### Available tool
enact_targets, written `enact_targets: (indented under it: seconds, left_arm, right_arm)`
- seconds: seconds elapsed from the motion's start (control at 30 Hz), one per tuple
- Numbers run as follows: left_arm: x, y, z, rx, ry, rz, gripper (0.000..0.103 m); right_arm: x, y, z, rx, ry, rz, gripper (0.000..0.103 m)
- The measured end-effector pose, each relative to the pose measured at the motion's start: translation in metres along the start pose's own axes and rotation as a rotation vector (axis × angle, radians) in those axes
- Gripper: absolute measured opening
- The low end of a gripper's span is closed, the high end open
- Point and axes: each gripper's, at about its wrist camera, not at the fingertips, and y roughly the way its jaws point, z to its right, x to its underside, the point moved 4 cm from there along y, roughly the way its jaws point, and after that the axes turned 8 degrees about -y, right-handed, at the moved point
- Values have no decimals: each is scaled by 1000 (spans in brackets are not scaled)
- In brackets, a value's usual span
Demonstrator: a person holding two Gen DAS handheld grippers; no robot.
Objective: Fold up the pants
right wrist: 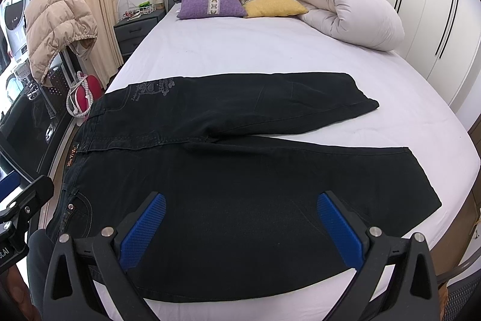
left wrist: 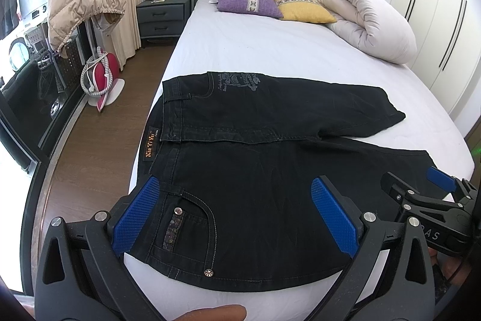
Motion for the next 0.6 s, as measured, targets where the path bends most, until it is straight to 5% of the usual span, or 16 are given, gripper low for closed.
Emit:
enact_targets:
  seconds: [0.6]
  left_arm:
    - [-1, 26, -7, 54, -39, -52, 103]
  right_arm:
    - [-1, 13, -6, -15, -20, -33, 103]
